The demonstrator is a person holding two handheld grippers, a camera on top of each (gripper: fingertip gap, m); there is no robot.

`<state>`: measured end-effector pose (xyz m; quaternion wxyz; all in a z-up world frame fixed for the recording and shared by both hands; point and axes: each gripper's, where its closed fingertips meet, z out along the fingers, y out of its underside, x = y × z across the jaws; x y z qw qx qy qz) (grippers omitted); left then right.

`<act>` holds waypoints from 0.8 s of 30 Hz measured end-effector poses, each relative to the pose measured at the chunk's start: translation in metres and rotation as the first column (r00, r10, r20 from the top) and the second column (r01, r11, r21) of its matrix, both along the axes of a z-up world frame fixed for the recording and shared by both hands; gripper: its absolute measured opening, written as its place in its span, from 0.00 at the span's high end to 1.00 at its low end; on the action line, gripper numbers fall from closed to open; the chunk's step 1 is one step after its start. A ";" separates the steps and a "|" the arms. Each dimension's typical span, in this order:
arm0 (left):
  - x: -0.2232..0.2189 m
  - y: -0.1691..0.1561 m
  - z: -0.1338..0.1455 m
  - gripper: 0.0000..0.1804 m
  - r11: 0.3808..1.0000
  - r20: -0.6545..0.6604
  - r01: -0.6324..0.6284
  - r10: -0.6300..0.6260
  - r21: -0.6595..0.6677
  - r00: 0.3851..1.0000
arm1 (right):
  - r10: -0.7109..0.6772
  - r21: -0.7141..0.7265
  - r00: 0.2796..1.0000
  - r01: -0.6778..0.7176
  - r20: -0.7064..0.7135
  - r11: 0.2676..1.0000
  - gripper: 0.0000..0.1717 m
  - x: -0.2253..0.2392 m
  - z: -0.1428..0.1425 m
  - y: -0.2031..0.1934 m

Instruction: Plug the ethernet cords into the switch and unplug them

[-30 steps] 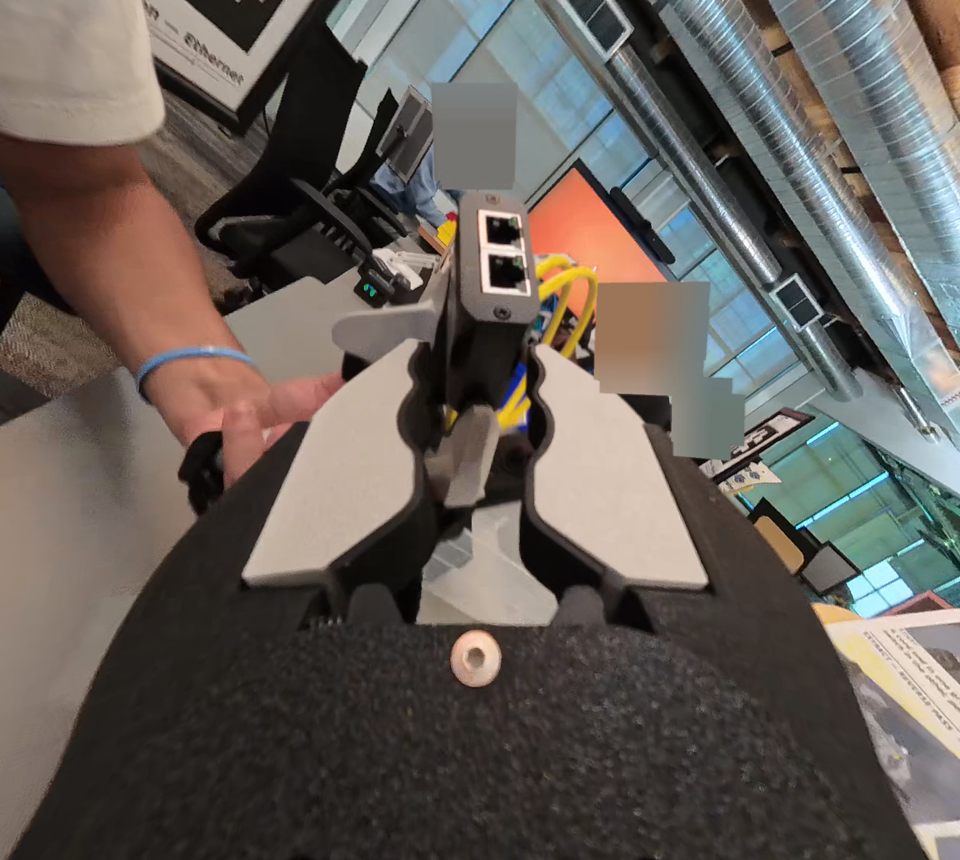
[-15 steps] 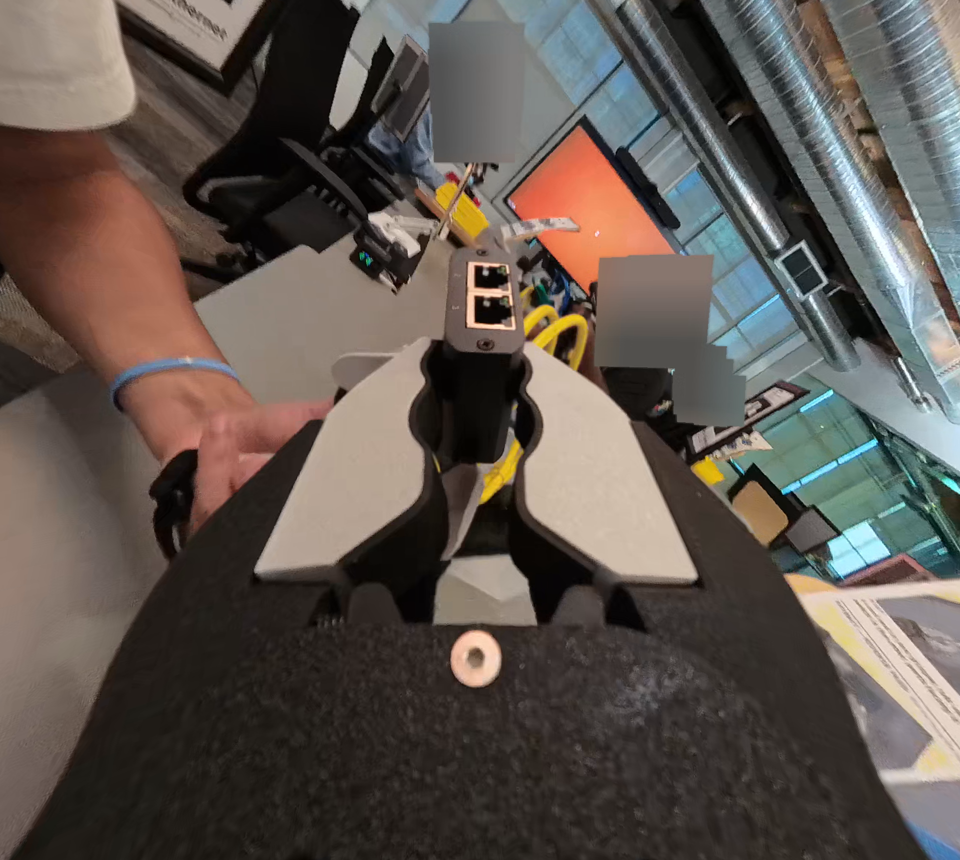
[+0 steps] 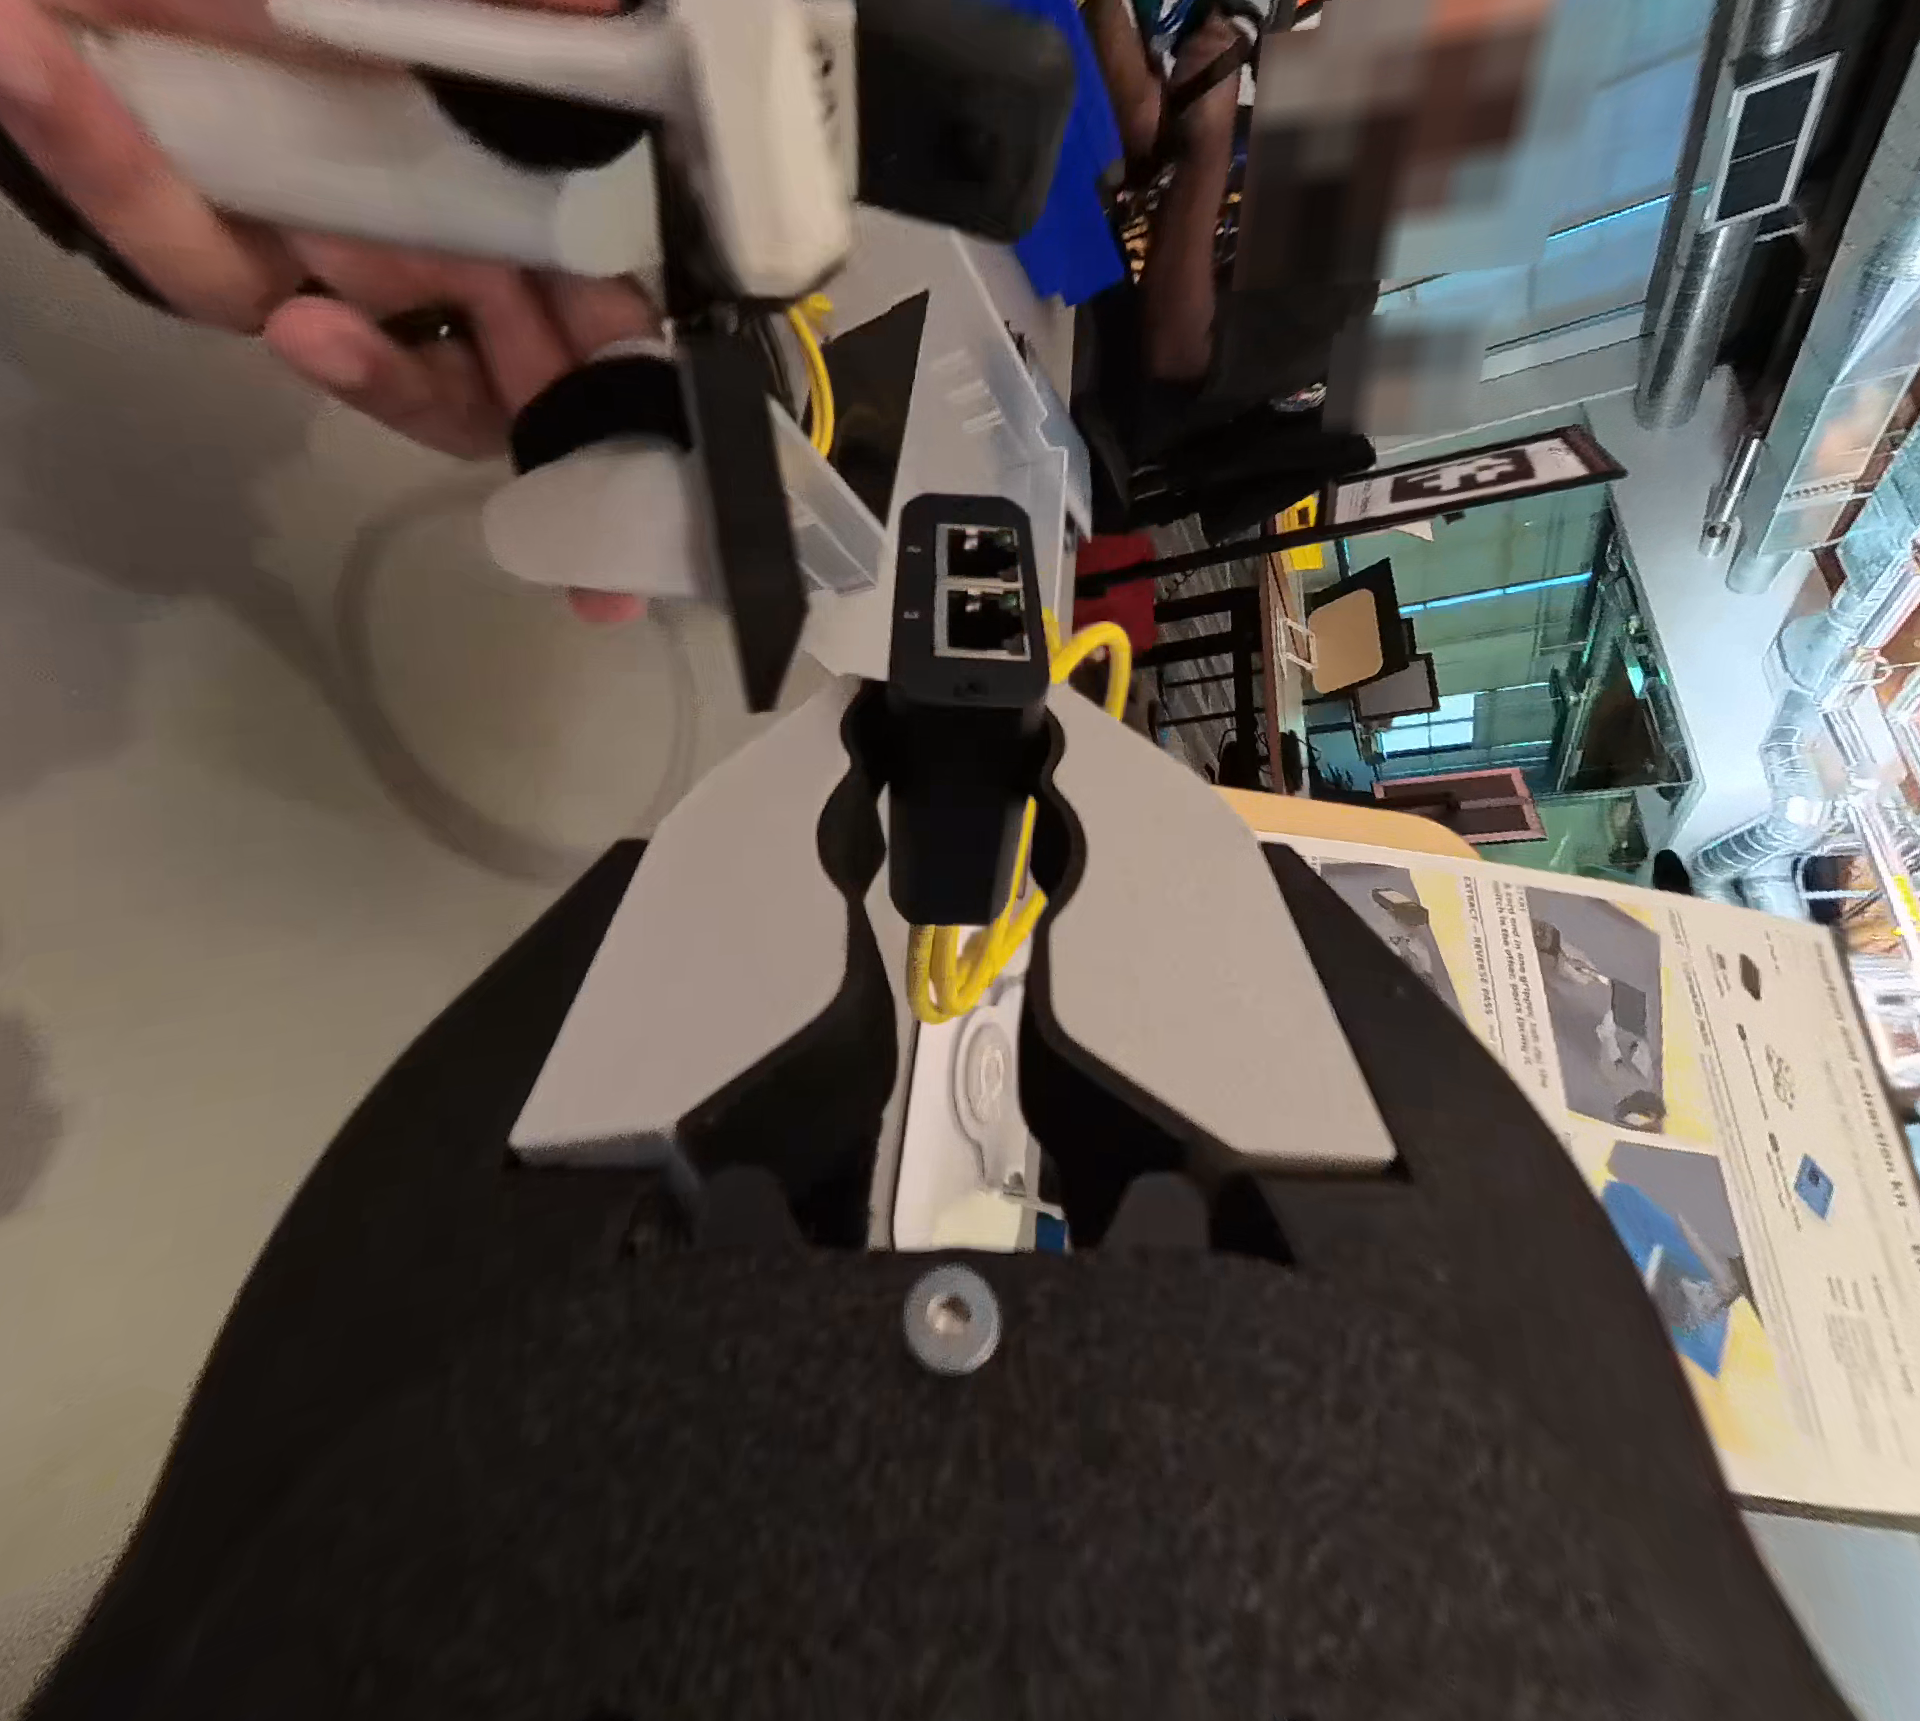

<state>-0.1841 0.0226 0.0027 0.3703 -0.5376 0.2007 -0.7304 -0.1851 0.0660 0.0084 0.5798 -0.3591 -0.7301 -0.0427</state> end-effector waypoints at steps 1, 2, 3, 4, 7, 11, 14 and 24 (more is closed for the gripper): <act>-0.001 0.006 -0.001 0.58 0.998 -0.036 -0.057 0.057 0.001 0.998 | -0.009 0.015 1.000 0.009 0.020 1.000 0.86 -0.003 -0.005 0.001; -0.004 0.014 -0.003 0.57 0.990 -0.085 -0.137 0.138 0.012 0.987 | -0.024 0.036 0.999 0.023 0.037 0.999 0.86 -0.005 -0.008 0.002; -0.007 0.022 -0.006 0.55 0.974 -0.148 -0.224 0.227 0.040 0.963 | -0.050 0.060 0.997 0.047 0.055 0.997 0.86 -0.006 -0.011 0.005; -0.010 0.027 -0.009 0.55 0.951 -0.217 -0.294 0.309 0.097 0.926 | -0.080 0.085 0.994 0.074 0.074 0.994 0.86 -0.005 -0.013 0.009; -0.012 0.032 -0.011 0.53 0.886 -0.380 -0.386 0.459 0.256 0.803 | -0.148 0.142 0.982 0.131 0.119 0.981 0.86 -0.003 -0.020 0.019; -0.002 0.029 -0.012 0.58 0.854 -0.491 -0.378 0.517 0.358 0.701 | -0.147 0.117 0.983 0.134 0.107 0.984 0.86 -0.010 -0.025 0.017; -0.004 0.034 -0.016 0.63 0.838 -0.523 -0.406 0.544 0.364 0.656 | -0.113 0.095 0.989 0.104 0.096 0.990 0.86 -0.015 -0.026 0.009; -0.004 0.029 -0.021 0.60 0.895 -0.594 -0.321 0.445 0.309 0.670 | 0.021 0.047 0.999 -0.023 0.025 0.999 0.85 -0.027 -0.027 -0.011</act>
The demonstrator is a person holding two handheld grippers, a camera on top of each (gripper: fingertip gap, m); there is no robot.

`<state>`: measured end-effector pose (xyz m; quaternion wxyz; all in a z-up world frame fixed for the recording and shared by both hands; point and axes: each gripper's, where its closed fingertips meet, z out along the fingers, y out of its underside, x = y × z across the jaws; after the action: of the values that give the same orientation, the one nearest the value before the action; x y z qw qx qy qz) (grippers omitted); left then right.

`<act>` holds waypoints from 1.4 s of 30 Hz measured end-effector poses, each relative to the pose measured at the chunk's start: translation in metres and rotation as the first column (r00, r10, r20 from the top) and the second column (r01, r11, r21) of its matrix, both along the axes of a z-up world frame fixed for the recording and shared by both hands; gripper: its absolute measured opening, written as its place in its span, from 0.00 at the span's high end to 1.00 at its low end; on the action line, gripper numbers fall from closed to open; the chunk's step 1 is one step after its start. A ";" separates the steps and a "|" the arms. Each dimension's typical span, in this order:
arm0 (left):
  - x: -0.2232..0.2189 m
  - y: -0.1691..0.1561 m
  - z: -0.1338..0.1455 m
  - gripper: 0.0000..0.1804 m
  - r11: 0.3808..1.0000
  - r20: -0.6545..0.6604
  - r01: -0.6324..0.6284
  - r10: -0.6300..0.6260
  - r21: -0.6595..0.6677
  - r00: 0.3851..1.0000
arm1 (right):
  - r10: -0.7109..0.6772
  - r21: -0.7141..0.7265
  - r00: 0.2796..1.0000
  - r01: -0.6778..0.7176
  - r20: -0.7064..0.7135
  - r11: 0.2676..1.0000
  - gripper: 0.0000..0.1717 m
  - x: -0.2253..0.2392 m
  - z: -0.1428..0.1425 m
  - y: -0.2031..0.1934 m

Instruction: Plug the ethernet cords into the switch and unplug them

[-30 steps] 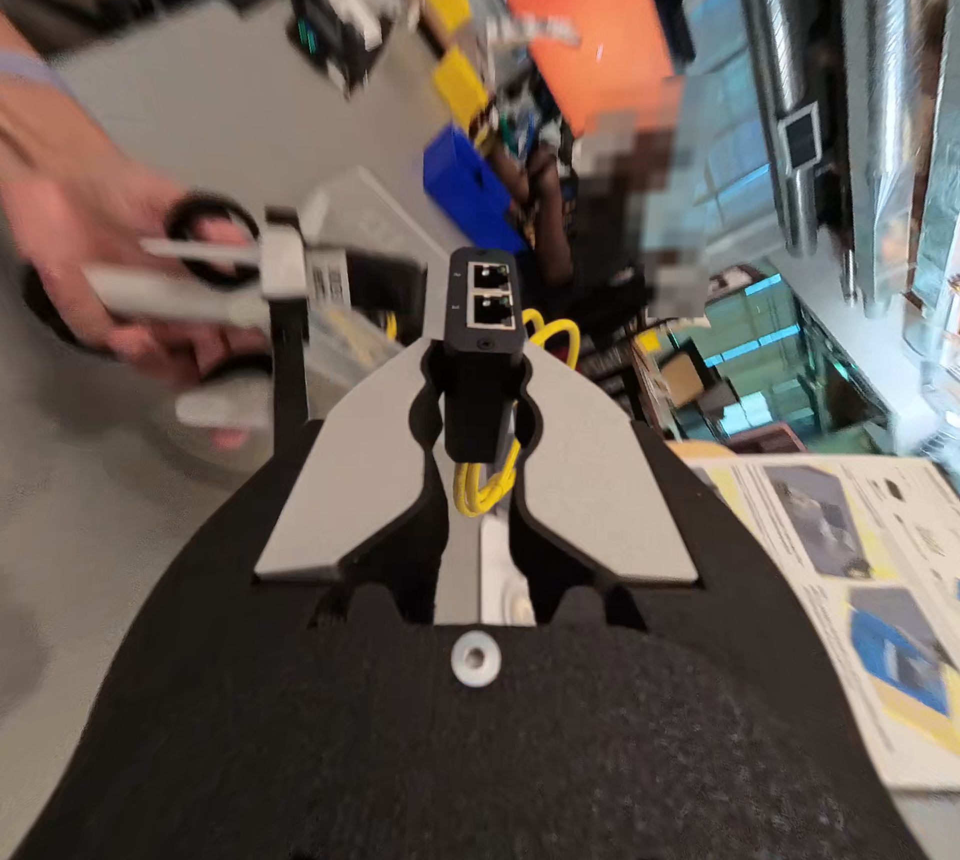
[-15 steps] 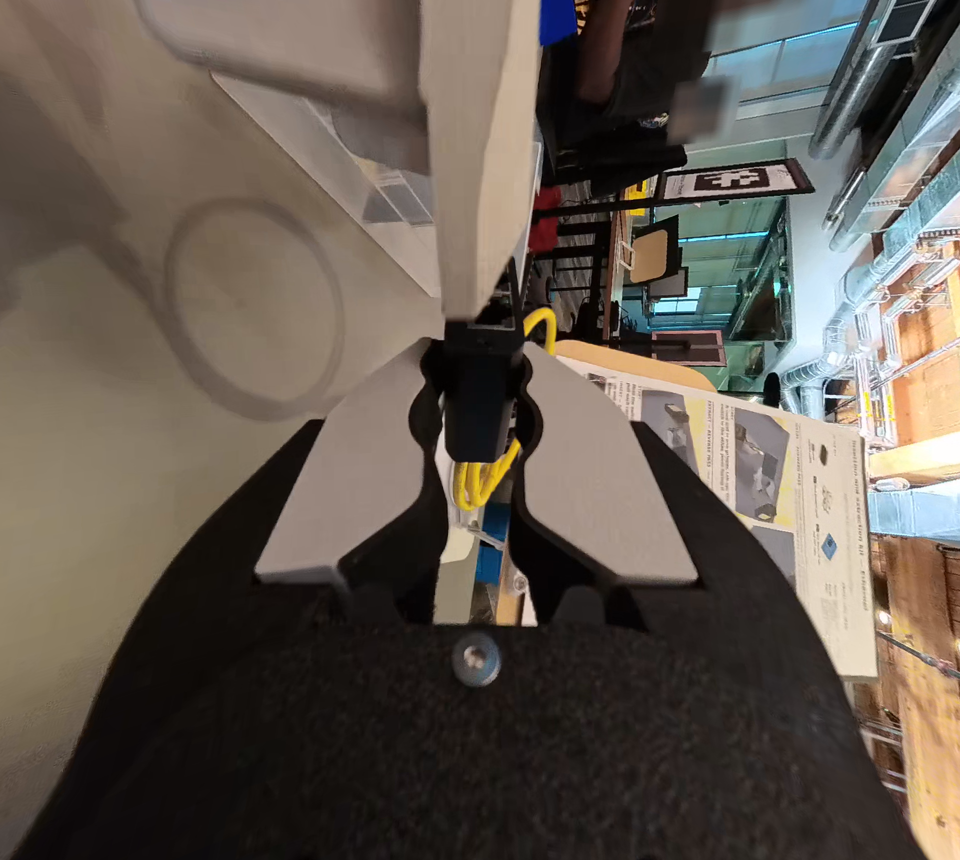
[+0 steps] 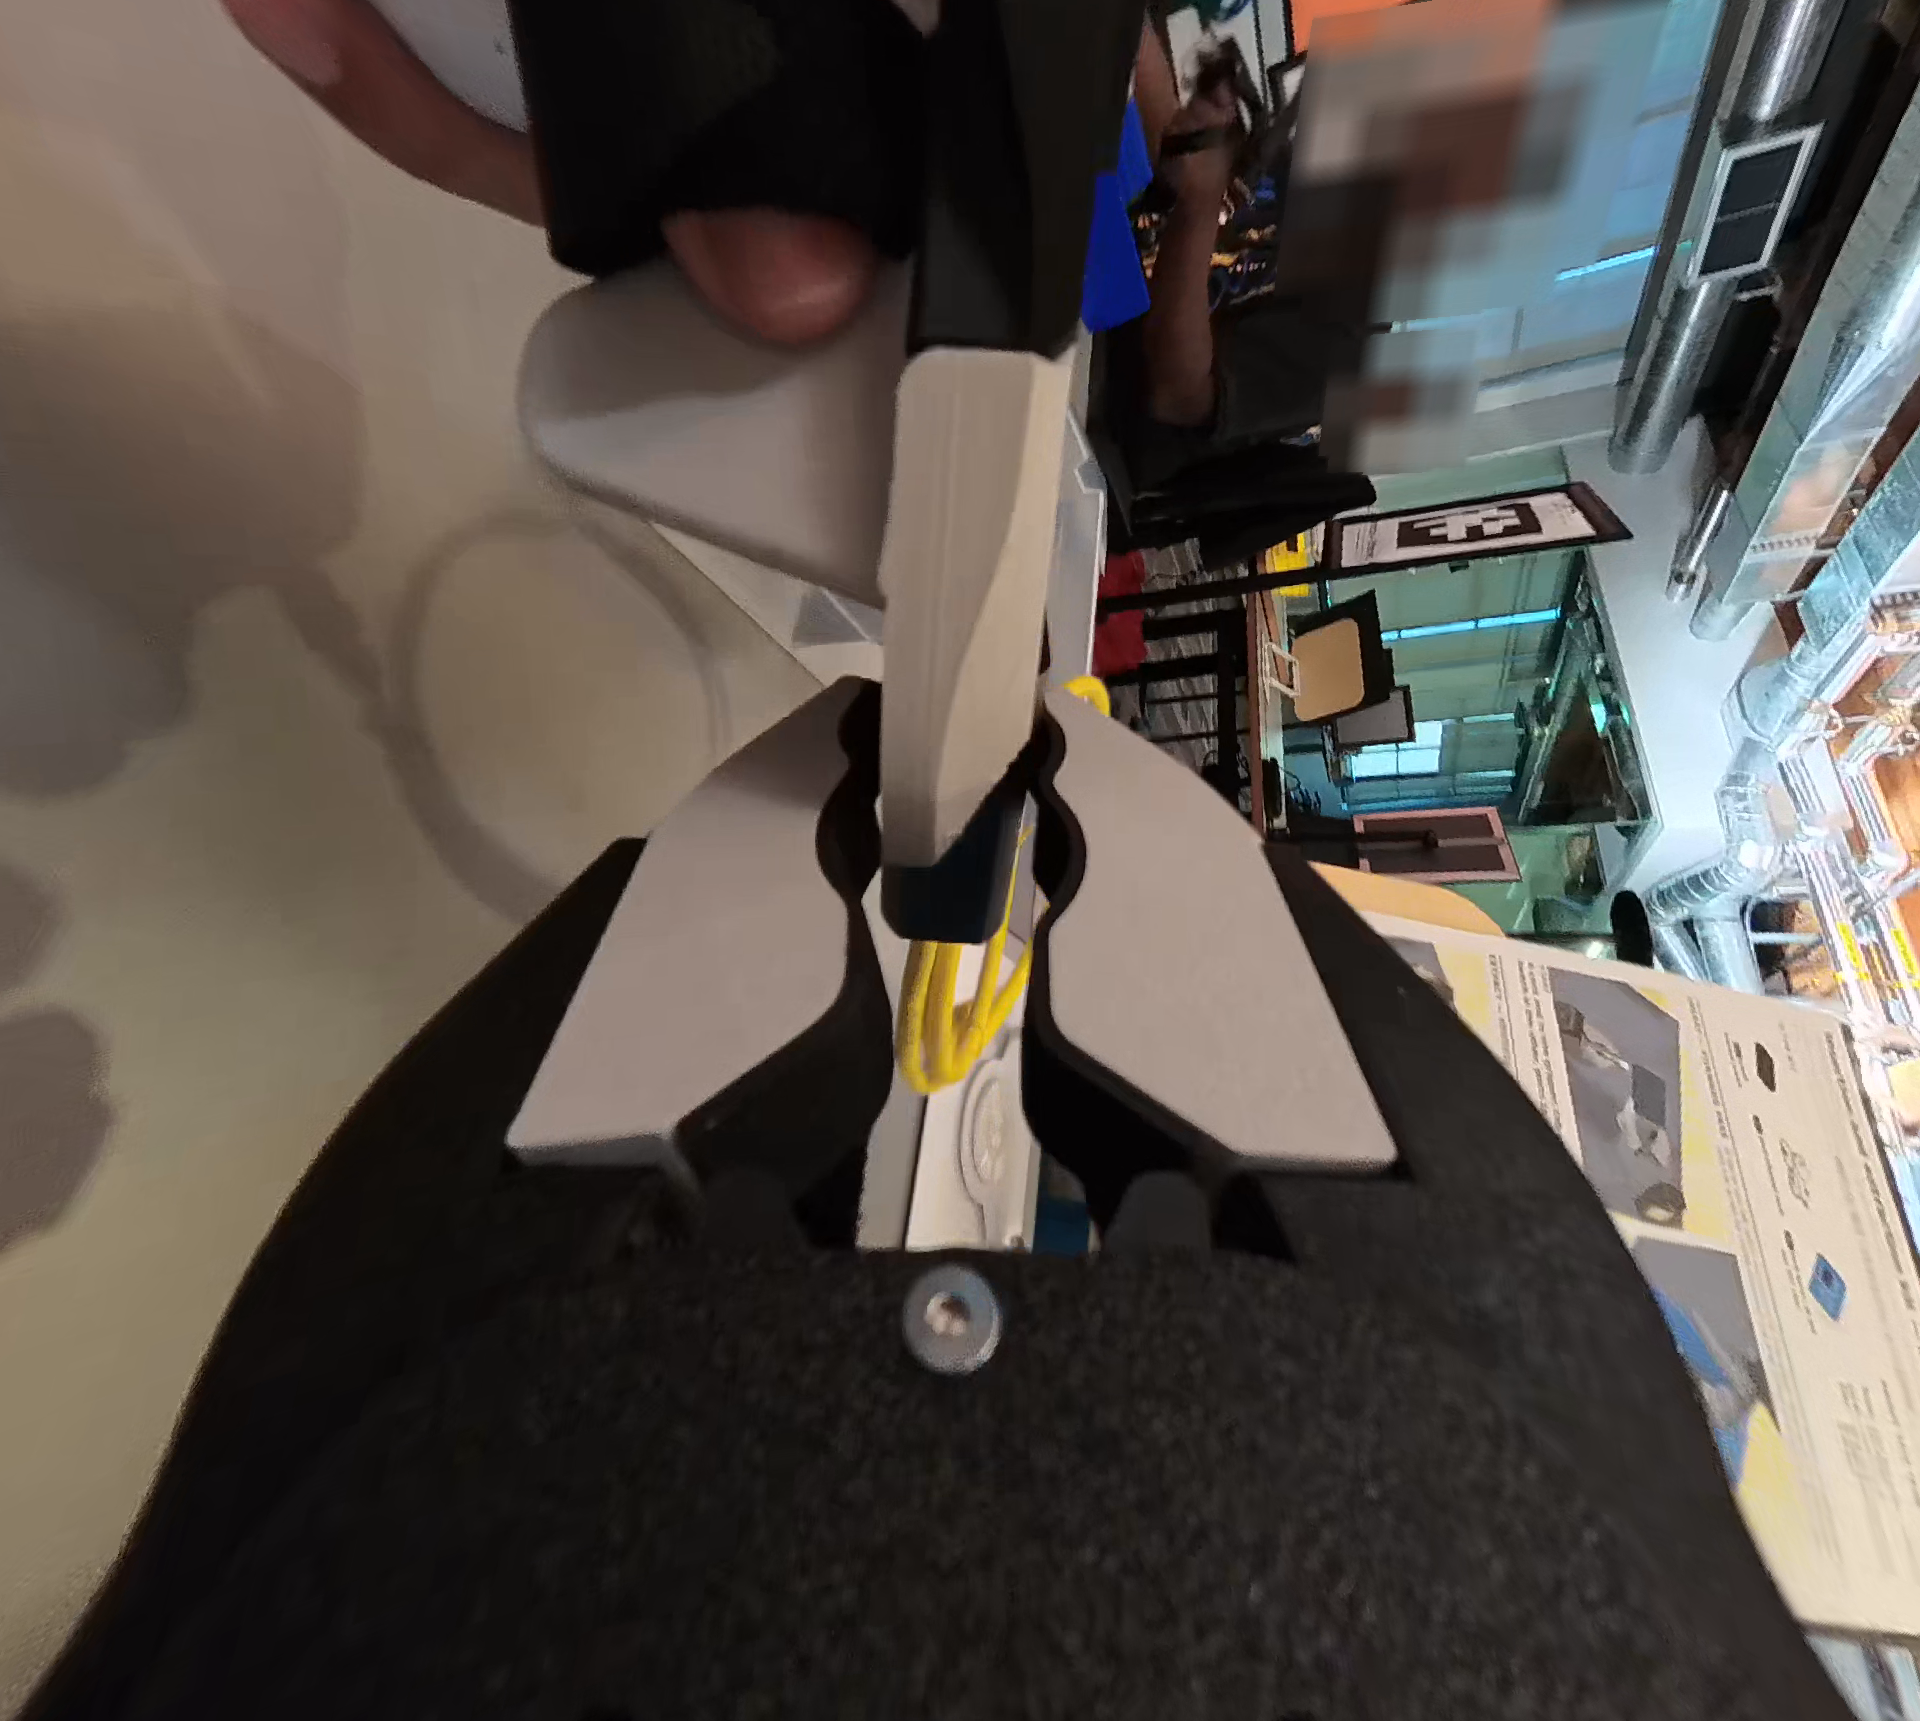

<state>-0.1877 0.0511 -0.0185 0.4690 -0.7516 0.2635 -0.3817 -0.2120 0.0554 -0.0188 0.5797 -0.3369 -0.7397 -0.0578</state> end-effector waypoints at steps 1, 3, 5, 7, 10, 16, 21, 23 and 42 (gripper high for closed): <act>0.001 -0.001 0.000 0.61 1.000 -0.002 0.020 -0.020 -0.006 1.000 | 0.020 -0.001 1.000 -0.020 -0.002 1.000 0.85 0.001 0.000 -0.001; 0.004 -0.004 0.000 0.61 0.998 0.012 0.054 -0.054 -0.018 0.998 | 0.028 0.014 1.000 -0.028 0.009 1.000 0.84 0.005 -0.003 0.001; 0.006 -0.004 -0.002 0.61 0.998 0.004 0.057 -0.057 -0.028 0.998 | 0.013 0.027 0.999 -0.015 0.045 1.000 0.83 0.009 -0.009 0.006; 0.007 -0.004 -0.004 0.61 0.998 -0.011 0.054 -0.054 -0.019 0.998 | 0.020 0.026 0.999 -0.022 0.045 0.999 0.84 0.010 -0.012 0.005; 0.006 -0.002 -0.002 0.61 0.999 -0.013 0.034 -0.034 0.015 0.999 | 0.017 0.004 1.000 -0.017 0.022 1.000 0.85 0.009 -0.009 0.008; 0.007 -0.001 0.001 0.61 0.999 0.037 0.031 -0.032 0.023 0.999 | 0.009 -0.011 1.000 -0.009 0.028 1.000 0.85 0.011 -0.008 0.008; -0.015 -0.010 -0.006 0.58 0.995 -0.032 -0.027 0.030 0.094 0.999 | 0.006 -0.077 1.000 -0.006 0.004 0.997 0.86 0.015 -0.006 0.010; -0.033 -0.025 -0.020 0.59 0.990 -0.036 -0.065 0.070 0.129 0.997 | -0.010 -0.083 1.000 0.010 0.003 0.996 0.86 0.019 -0.005 0.014; -0.116 -0.043 -0.066 0.66 0.950 -0.077 -0.228 0.248 0.212 0.966 | -0.125 -0.021 0.992 0.126 0.029 0.992 0.86 0.032 -0.007 0.042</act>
<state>-0.3035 0.0082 -0.0840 0.5712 -0.7451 0.2319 -0.2546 -0.1799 0.0972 -0.0261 0.5607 -0.3883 -0.7257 -0.0905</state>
